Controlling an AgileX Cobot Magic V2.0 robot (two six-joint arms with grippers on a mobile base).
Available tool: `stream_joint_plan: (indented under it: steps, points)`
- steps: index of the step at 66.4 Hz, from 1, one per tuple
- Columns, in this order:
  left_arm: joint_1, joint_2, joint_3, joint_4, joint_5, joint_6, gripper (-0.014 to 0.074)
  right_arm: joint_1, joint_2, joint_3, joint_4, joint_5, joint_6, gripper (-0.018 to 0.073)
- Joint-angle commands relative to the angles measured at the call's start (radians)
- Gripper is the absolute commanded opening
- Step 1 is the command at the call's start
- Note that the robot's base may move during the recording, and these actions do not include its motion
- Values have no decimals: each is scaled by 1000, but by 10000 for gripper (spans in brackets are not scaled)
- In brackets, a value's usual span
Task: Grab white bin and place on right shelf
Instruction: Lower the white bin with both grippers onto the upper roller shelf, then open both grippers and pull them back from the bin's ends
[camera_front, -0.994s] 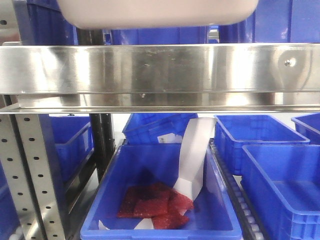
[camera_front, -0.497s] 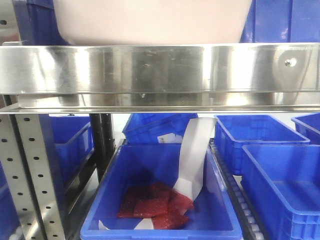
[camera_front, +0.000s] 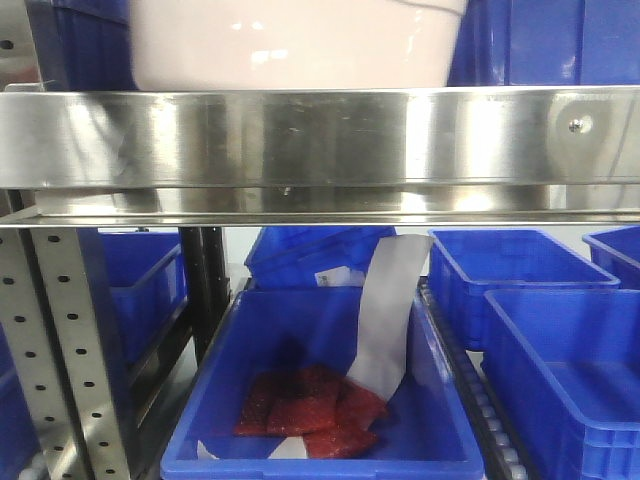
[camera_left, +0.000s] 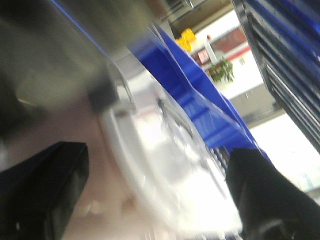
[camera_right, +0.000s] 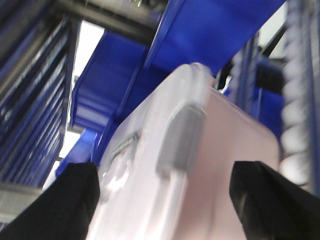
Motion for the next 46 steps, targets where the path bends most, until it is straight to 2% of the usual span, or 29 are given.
stream_joint_plan:
  steps: [1,6,11,18,22,25,30,36,39,46]
  points:
    - [25,-48,-35,-82,52,6,452,-23,-48,-39,76,85,-17,633]
    - [29,-48,-35,-78,79,6,383,-24,-48,-39,76,107,-17,622]
    - [29,-48,-35,-66,79,6,208,-15,-48,-39,69,119,-25,531]
    - [29,-48,-35,-78,79,6,-29,-10,-48,-39,63,137,-36,243]
    - [29,-48,-35,-80,79,6,-133,-9,-48,-39,68,140,-33,96]
    - [29,-48,-35,-87,79,6,-117,-9,-48,-39,78,161,-28,42]
    - [29,-48,-40,-105,113,6,-116,-9,-48,-40,103,219,-36,56]
    - [25,-72,-44,-59,116,36,-117,-9,-68,-48,89,266,-79,57]
    - [15,-114,-44,0,58,33,-117,-9,-103,-48,30,226,-84,57]
    - [5,-252,-44,159,-128,-46,-117,-9,-243,-48,-267,19,-77,57]
